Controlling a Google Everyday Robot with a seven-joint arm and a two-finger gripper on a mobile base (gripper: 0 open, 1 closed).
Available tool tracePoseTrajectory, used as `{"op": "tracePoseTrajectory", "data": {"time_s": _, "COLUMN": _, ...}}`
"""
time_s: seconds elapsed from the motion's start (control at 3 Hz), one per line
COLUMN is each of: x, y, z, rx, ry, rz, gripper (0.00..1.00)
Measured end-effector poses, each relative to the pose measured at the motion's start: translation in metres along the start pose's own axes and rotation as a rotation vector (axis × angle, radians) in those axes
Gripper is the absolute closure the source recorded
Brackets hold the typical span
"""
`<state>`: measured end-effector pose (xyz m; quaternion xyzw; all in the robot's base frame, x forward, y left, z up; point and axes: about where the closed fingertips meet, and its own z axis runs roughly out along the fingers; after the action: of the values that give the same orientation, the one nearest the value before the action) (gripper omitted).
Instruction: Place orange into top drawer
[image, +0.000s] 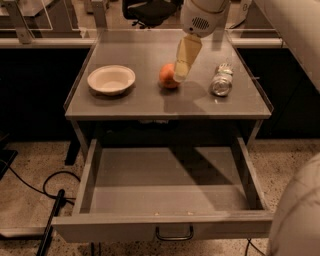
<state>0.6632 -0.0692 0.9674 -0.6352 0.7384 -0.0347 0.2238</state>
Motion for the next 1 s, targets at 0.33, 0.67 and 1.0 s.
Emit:
{"op": "tracePoseTrajectory", "data": {"time_s": 0.33, "x": -0.005, "y": -0.014, "z": 0.029, "rx": -0.024, "ry": -0.038, "rz": 0.01, "gripper": 0.0}}
{"op": "tracePoseTrajectory", "data": {"time_s": 0.67, "x": -0.007, "y": -0.029, "z": 0.053, "rx": -0.043, "ry": -0.07, "rz": 0.022, "gripper": 0.0}}
{"op": "tracePoseTrajectory", "data": {"time_s": 1.0, "x": -0.006, "y": -0.035, "z": 0.075, "rx": -0.068, "ry": -0.086, "rz": 0.038, "gripper": 0.0}}
